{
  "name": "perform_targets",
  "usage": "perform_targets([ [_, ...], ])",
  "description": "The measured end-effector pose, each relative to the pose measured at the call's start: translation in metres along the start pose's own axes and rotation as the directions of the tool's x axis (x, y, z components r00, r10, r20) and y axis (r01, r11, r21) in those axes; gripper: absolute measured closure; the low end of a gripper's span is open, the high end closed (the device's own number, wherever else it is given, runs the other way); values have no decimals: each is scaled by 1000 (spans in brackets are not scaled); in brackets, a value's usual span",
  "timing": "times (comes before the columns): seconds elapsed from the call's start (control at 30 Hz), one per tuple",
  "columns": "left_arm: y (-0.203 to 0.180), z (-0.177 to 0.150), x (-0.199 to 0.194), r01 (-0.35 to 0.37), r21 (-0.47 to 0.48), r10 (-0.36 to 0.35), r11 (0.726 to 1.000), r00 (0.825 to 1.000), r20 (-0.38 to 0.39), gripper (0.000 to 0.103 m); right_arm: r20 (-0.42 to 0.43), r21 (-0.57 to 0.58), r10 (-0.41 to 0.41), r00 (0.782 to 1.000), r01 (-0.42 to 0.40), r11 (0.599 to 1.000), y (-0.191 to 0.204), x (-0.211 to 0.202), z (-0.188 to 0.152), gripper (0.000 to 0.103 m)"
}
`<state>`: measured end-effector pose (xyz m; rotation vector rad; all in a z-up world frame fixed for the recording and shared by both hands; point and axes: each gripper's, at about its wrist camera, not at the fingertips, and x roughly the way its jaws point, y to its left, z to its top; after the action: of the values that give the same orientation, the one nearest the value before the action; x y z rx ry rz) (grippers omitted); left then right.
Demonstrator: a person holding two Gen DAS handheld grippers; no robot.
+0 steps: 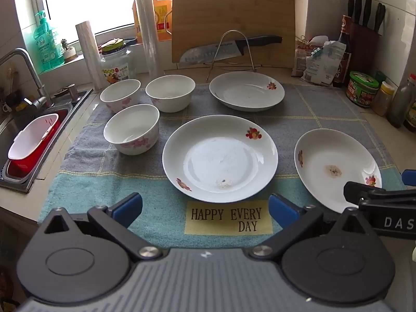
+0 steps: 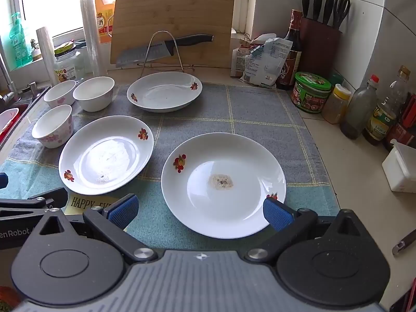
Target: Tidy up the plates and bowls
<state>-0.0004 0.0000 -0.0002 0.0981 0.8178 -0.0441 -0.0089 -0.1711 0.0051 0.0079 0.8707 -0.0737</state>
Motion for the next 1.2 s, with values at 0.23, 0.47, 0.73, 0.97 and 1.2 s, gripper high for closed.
perform_targets([
  [0.23,-1,-4,1,-7,8,7,1000,1000,-2,1,0,-1,6,1000,-6,1000,4,2,-1,0],
  [0.47,1,3,0,1,1,-1,1000,1000,-9,1,13,2,0,1000,0,1000,1,-3,4,0],
  [0.73,1,3,-1,0,2,0,1000,1000,-7,1,16,7,-6,1000,5,1000,1,-4,5,0],
  [0.97,0,3,-2,-5,1,5,1000,1000,-6,1,18,6,-6,1000,6,1000,1,-5,5,0],
  [1.2,-3,5,-3,-10,1,10,1000,1000,-4,1,17,7,-4,1000,4,1000,0,-6,6,0],
])
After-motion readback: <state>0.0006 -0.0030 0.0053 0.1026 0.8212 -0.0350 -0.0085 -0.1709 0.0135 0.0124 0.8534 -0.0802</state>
